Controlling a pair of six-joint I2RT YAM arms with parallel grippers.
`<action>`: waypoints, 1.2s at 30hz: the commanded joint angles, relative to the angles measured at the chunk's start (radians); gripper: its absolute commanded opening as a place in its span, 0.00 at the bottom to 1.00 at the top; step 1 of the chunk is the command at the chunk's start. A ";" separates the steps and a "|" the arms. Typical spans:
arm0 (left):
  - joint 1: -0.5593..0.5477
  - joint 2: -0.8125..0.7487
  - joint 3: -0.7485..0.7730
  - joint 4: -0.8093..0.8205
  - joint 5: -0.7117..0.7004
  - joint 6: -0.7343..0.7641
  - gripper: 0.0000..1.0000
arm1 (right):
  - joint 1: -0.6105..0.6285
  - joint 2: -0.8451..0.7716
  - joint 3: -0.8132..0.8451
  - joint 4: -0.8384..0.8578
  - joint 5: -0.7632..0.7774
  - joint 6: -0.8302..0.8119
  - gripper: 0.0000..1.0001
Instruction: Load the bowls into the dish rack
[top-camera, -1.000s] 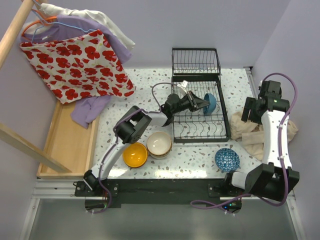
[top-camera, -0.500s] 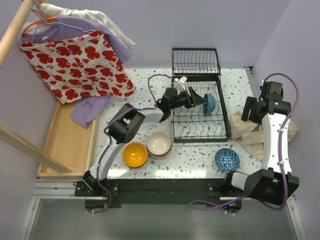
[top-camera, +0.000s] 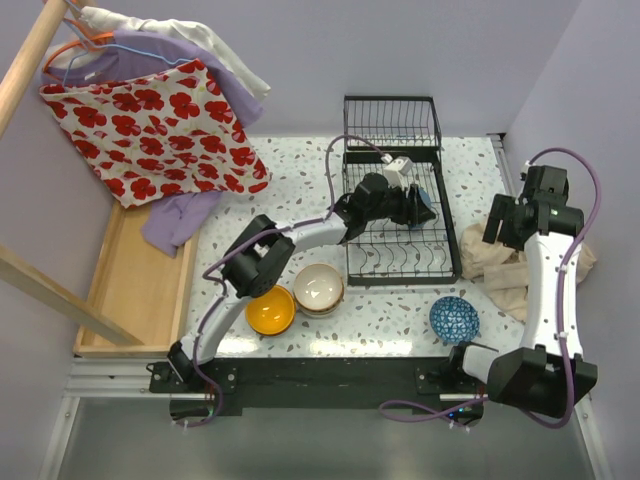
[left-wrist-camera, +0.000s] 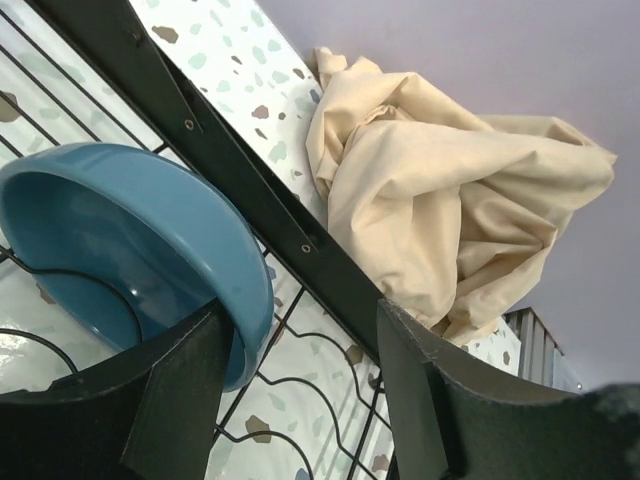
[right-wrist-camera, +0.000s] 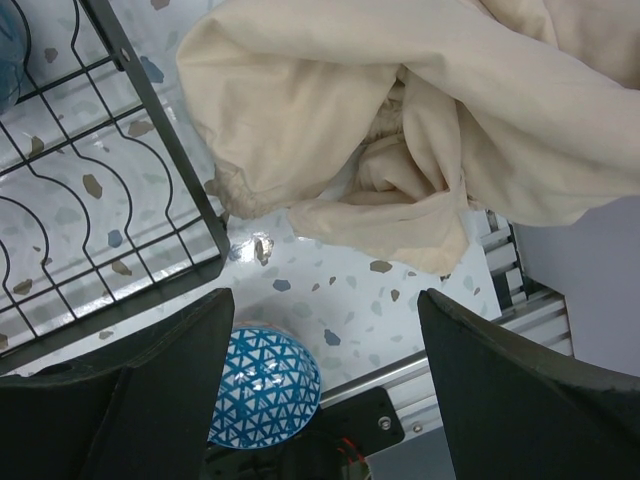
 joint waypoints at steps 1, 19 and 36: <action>0.000 -0.029 0.054 -0.056 -0.082 0.079 0.62 | -0.004 -0.042 -0.016 -0.008 -0.021 0.012 0.79; 0.015 -0.058 0.067 0.086 0.047 -0.124 0.00 | -0.005 -0.074 -0.052 -0.004 -0.020 0.018 0.79; 0.026 0.047 -0.064 0.726 0.227 -0.421 0.00 | -0.005 -0.053 -0.056 0.001 0.012 0.007 0.79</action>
